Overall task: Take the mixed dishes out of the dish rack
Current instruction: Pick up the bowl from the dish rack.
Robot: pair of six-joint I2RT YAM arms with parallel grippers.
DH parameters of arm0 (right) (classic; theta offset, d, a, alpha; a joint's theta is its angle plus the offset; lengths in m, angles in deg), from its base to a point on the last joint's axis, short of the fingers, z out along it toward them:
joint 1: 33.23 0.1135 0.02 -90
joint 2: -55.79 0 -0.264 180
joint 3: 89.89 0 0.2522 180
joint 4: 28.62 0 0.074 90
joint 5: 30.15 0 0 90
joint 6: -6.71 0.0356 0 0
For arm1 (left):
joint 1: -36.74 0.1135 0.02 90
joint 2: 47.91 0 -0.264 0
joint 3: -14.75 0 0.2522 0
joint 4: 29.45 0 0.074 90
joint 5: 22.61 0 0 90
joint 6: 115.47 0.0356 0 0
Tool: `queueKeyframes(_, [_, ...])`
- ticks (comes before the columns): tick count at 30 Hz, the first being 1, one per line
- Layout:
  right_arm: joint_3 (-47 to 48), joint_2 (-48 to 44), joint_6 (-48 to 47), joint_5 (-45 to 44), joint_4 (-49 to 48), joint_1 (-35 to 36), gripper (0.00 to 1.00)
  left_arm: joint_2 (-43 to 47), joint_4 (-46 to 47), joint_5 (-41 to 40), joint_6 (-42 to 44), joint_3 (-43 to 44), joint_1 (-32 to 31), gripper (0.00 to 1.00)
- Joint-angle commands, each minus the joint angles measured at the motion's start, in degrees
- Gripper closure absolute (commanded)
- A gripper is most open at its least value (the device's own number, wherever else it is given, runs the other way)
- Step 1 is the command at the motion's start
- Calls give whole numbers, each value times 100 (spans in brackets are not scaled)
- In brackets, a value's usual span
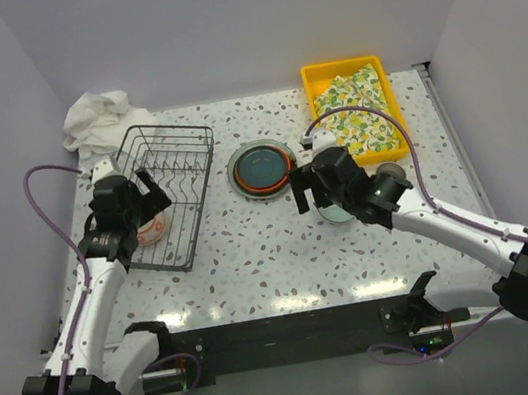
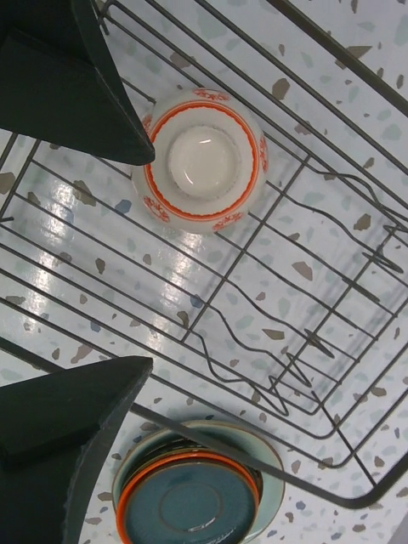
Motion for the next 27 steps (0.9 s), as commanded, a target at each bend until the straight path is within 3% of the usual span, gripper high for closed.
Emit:
queueKeyframes(1, [-53,-252,-171,157,23,9,2,-374,-139,-76,-31,61,132,0])
queueKeyframes(8, [-431,-612,-382,87,14,0,1,-999,-587,-1050,1399,702,-34,0])
queueKeyframes(14, [-607,-780,-681,-9,-21,0,1,-1561,-693,-1948,2814,834,-808,0])
queueKeyframes(18, [-607,-771,-804,-36,-30,-9,1,-1957,-764,-2072,3467,817,-888,0])
queueKeyframes(27, [-651,-824,-796,-10,57,-9,2,-2124,115,-2248,4856,334,-1010,2])
